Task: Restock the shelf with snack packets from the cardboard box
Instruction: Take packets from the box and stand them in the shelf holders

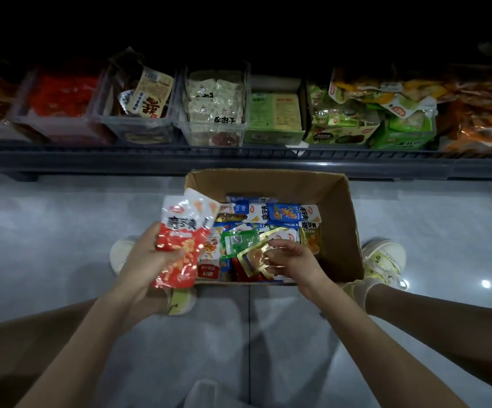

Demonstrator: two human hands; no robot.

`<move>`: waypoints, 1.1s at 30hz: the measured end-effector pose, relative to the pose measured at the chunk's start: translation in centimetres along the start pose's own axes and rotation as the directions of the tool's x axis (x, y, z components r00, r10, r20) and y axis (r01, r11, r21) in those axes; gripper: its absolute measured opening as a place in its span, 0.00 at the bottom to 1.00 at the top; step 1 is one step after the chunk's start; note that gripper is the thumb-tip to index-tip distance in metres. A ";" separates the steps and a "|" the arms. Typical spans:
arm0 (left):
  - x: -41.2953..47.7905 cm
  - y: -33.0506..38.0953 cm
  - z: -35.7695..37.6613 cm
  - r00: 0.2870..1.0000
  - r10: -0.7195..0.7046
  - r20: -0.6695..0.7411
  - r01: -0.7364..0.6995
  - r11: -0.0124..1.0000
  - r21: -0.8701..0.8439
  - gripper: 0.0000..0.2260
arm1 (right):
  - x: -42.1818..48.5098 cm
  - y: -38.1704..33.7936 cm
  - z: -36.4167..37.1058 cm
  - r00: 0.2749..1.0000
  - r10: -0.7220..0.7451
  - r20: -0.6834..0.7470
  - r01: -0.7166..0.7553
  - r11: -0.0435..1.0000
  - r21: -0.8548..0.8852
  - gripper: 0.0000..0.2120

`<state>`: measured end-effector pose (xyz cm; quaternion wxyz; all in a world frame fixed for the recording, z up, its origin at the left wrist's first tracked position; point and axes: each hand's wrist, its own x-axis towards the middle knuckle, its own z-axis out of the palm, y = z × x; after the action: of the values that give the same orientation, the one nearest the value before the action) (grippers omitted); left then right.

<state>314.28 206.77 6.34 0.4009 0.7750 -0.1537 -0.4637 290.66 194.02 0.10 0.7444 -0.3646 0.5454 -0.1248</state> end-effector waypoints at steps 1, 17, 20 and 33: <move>0.5 0.0 -0.6 0.998 0.008 -0.064 -0.009 1.000 -0.007 0.23 | 0.6 0.3 -0.3 0.999 0.007 -0.039 -0.007 1.000 0.001 0.10; 5.9 0.4 0.8 0.967 0.071 -0.245 -0.073 0.997 0.002 0.22 | 9.8 2.8 1.7 0.978 0.132 -0.159 -0.132 0.991 0.012 0.13; 6.4 0.7 0.8 0.957 0.064 -0.283 -0.079 0.996 -0.043 0.21 | 11.0 3.1 4.2 0.988 0.137 -0.068 -0.136 0.991 0.013 0.13; 6.9 0.4 -0.7 0.954 -0.019 -0.298 -0.038 0.982 -0.184 0.21 | 14.0 4.3 11.6 0.968 0.194 -0.157 -0.226 0.949 -0.219 0.02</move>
<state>318.49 202.64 2.67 0.4930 0.7941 -0.0510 -0.3518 305.42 193.60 -11.33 0.6667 -0.3807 0.6407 -0.0033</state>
